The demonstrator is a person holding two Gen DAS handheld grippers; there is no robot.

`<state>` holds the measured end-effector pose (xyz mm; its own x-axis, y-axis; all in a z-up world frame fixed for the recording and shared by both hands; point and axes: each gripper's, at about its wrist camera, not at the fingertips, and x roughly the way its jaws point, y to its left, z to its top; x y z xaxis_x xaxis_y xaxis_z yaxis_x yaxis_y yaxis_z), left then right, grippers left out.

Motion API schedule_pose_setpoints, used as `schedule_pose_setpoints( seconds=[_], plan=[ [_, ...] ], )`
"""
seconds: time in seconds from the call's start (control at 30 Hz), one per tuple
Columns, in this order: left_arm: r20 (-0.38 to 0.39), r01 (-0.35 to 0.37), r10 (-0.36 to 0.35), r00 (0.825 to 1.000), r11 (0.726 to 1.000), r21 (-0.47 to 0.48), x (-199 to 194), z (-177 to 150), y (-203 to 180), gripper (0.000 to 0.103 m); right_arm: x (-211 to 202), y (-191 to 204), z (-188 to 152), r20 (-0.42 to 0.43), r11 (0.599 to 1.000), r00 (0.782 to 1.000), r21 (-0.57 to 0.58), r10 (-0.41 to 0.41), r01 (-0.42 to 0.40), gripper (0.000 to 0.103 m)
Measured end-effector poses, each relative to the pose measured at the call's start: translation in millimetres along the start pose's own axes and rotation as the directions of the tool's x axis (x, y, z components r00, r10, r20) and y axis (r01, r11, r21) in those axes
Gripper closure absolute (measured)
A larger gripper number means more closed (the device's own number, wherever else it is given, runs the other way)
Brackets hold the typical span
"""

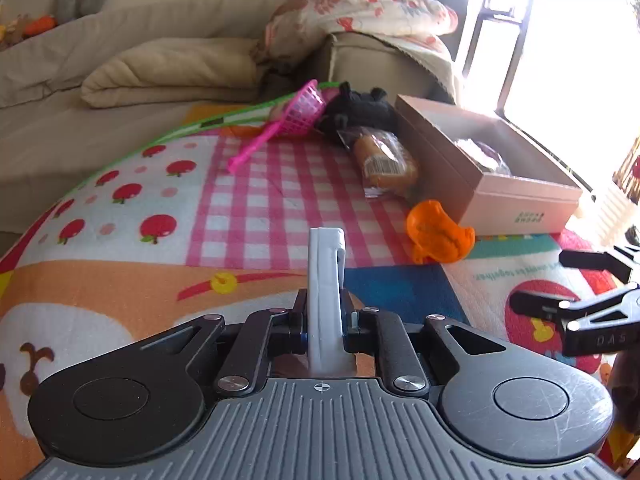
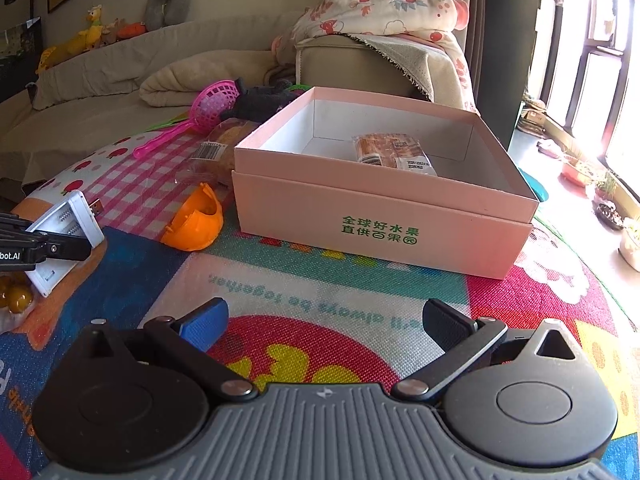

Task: Organize objects
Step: 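Grasp the white battery holder with the left gripper and lift it, then grasp the tray of brown sweets with the right gripper and lift it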

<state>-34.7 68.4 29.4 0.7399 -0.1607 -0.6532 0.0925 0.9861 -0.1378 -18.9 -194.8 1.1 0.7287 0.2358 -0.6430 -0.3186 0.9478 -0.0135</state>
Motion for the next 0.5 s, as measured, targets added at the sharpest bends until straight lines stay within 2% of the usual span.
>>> schedule_pose_setpoints(
  seconds=[0.07,0.13,0.23,0.3,0.33,0.37,0.47,0.5],
  plan=[
    [0.041,-0.028,0.030,0.999,0.998,-0.052,-18,0,18,0.088,-2,18,7,-0.025,0.993,0.992,-0.017,0.120,-0.121,0.000],
    [0.073,-0.052,0.059,0.996,0.993,-0.104,-36,0,36,0.088,-3,43,16,-0.044,0.970,0.971,-0.052,0.237,-0.239,0.000],
    [0.107,-0.080,0.098,0.989,0.984,-0.161,-58,-4,58,0.088,-2,91,30,-0.107,0.909,0.915,-0.112,0.390,-0.401,0.000],
    [0.127,-0.093,0.120,0.985,0.975,-0.201,-71,-9,73,0.088,6,124,35,-0.176,0.866,0.872,-0.134,0.457,-0.481,0.000],
    [0.134,-0.094,0.126,0.983,0.970,-0.222,-75,-11,80,0.088,11,140,37,-0.205,0.853,0.860,-0.150,0.467,-0.500,0.000],
    [0.137,-0.092,0.127,0.982,0.967,-0.236,-78,-14,84,0.088,13,155,37,-0.219,0.848,0.859,-0.175,0.462,-0.501,0.000],
    [0.146,-0.074,0.117,0.982,0.960,-0.271,-83,-22,94,0.088,20,191,33,-0.237,0.831,0.870,-0.269,0.433,-0.487,0.000],
    [0.149,-0.066,0.111,0.983,0.959,-0.277,-84,-25,96,0.088,22,199,33,-0.254,0.828,0.872,-0.288,0.418,-0.481,0.004]
  ],
)
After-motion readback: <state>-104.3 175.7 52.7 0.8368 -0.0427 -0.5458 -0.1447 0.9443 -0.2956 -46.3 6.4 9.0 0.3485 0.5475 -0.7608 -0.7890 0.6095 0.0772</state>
